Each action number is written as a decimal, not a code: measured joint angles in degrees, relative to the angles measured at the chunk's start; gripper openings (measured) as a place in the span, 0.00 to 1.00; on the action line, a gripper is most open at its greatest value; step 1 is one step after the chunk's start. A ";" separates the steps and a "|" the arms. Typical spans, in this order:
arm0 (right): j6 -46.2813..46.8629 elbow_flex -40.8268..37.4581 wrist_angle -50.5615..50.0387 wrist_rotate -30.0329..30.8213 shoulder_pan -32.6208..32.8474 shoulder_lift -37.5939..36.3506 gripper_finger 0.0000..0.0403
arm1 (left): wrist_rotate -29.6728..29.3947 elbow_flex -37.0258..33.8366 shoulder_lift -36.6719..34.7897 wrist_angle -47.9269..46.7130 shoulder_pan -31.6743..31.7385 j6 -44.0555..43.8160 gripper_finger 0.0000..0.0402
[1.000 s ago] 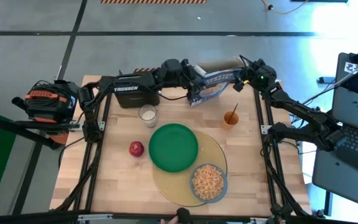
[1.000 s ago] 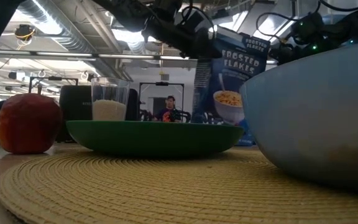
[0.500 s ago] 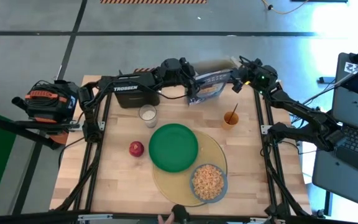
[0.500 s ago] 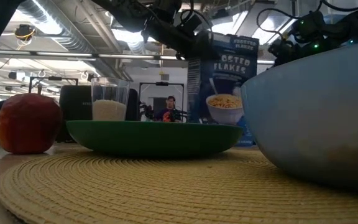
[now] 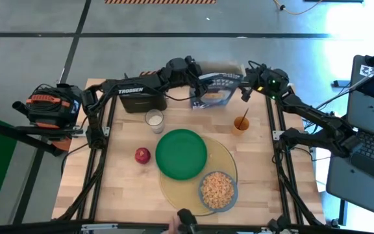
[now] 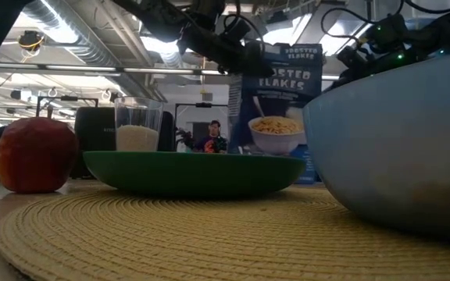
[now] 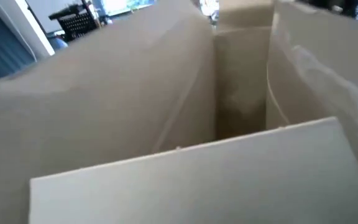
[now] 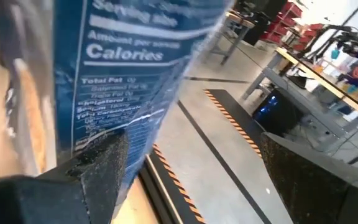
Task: Arrange a breakfast setting
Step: Pour the cereal into the blue bowl
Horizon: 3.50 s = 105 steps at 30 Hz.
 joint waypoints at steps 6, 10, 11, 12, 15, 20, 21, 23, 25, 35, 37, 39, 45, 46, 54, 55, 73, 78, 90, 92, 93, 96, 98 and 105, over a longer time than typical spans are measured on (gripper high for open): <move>-0.67 0.02 -0.16 6.33 5.77 -0.21 0.85 | 0.22 0.00 -0.02 1.23 1.51 2.40 0.93; -1.90 0.04 -1.25 11.63 8.82 -1.49 0.85 | 0.44 0.00 -0.02 1.21 1.81 2.57 0.93; -2.00 0.04 -1.74 12.88 9.49 -1.97 0.85 | 0.36 0.00 -0.02 1.21 1.83 2.61 0.93; -2.13 0.04 -2.25 14.11 10.07 -2.52 0.85 | -0.05 0.00 -0.02 1.19 1.83 2.61 0.93; -3.87 0.04 -3.91 17.98 11.48 -4.20 0.85 | -0.74 0.00 -0.07 1.23 1.81 3.00 0.93; -5.12 0.04 -5.72 21.01 11.84 -6.27 0.85 | -0.76 -0.09 -2.39 -0.62 1.68 2.31 0.93; -5.12 0.04 -5.74 21.00 11.84 -6.52 0.85 | -0.81 -0.09 -3.05 -1.06 1.68 1.90 0.93; -5.14 0.04 -5.74 21.02 11.84 -6.91 0.85 | -0.91 -0.09 -4.65 -2.78 1.65 0.68 0.93; -5.16 0.04 -5.76 21.19 11.84 -7.29 0.85 | -0.94 -0.07 -6.26 -5.15 1.62 0.27 0.93; -5.18 0.07 -5.85 21.92 11.84 -7.67 0.85 | -0.98 -0.02 -10.30 -8.93 0.97 0.04 0.93; -5.16 0.07 -5.91 21.98 11.81 -7.67 0.85 | -1.06 -0.02 -11.22 -8.65 0.51 0.03 0.93; -5.16 0.07 -5.93 21.98 11.81 -7.67 0.85 | -1.44 -0.02 -12.63 -9.16 0.33 0.02 0.93; -5.18 0.07 -5.94 21.99 11.81 -7.67 0.85 | -8.45 -0.02 -18.60 -15.67 -2.18 0.60 0.93; -5.28 0.06 -5.92 21.99 11.81 -7.67 0.85 | -10.09 -0.02 -19.54 -18.06 -2.80 0.53 0.93; -6.76 0.07 -0.73 22.02 11.77 -7.61 0.85 | -25.25 -0.94 -18.60 -33.43 -6.65 -3.83 0.93; -6.89 0.04 0.17 22.13 11.77 -7.61 0.85 | -26.15 -1.40 -17.85 -33.39 -6.55 -4.06 0.93; -8.99 0.04 6.37 23.16 11.70 0.39 0.85 | -31.21 -1.74 -12.50 -29.33 -5.89 -3.91 0.92; -9.03 0.04 6.16 22.91 11.73 0.31 0.85 | -30.05 -1.75 -10.40 -27.18 -5.38 -2.93 0.92; -9.09 0.04 1.70 22.52 11.81 -2.82 0.85 | -26.31 -1.75 -10.34 -22.21 -4.76 -0.34 0.92; -9.11 0.04 0.31 22.76 11.81 -4.17 0.85 | -25.23 -1.75 -10.34 -22.25 -4.57 -0.56 0.92; -9.12 0.02 -0.23 23.13 11.81 -4.77 0.85 | -25.14 -1.75 -10.34 -22.24 -4.57 -0.58 0.92; -9.18 0.02 -1.53 23.63 11.81 -6.15 0.85 | -24.91 -1.75 -10.34 -22.23 -4.63 -0.59 0.92; -9.41 0.02 -2.36 24.38 11.82 -6.86 0.85 | -24.97 -1.73 -10.34 -22.22 -4.63 -0.57 0.92; -11.43 0.02 -4.08 28.86 11.84 -8.82 0.85 | -32.63 -1.70 -10.35 -22.81 -5.45 2.08 0.92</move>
